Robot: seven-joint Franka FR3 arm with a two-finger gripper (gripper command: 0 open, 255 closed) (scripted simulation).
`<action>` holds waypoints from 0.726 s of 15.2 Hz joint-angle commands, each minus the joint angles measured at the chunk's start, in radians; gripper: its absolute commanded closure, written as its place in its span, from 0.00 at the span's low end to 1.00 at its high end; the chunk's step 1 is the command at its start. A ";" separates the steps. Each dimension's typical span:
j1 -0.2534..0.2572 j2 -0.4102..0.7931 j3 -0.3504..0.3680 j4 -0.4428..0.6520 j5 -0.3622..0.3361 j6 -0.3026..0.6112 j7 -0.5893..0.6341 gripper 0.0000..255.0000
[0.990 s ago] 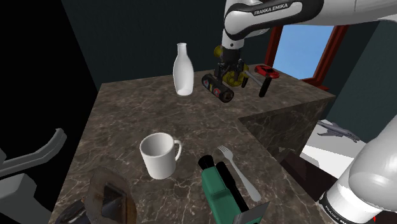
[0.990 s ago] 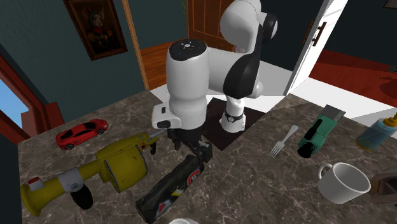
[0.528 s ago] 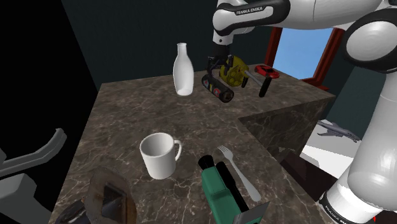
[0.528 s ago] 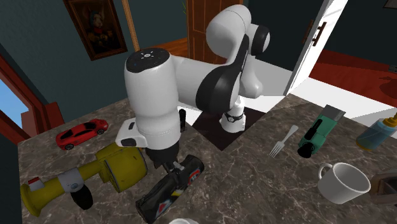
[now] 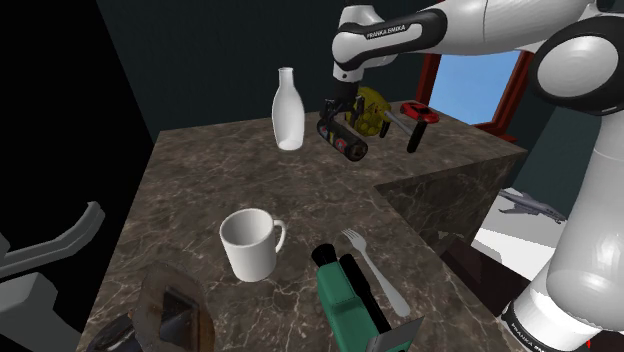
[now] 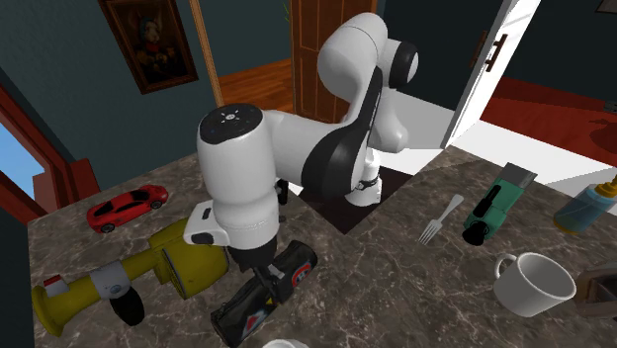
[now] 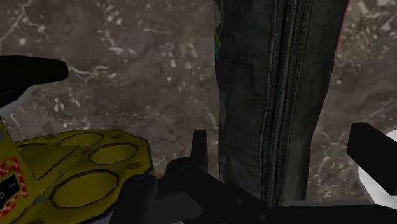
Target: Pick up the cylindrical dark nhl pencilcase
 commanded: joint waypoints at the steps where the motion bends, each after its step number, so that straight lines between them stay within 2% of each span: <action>1: -0.001 -0.002 0.000 -0.015 0.000 0.013 -0.001 0.00; 2: 0.000 -0.001 0.000 -0.015 0.000 0.015 0.000 1.00; 11: -0.001 -0.002 0.000 -0.015 0.000 0.013 -0.001 1.00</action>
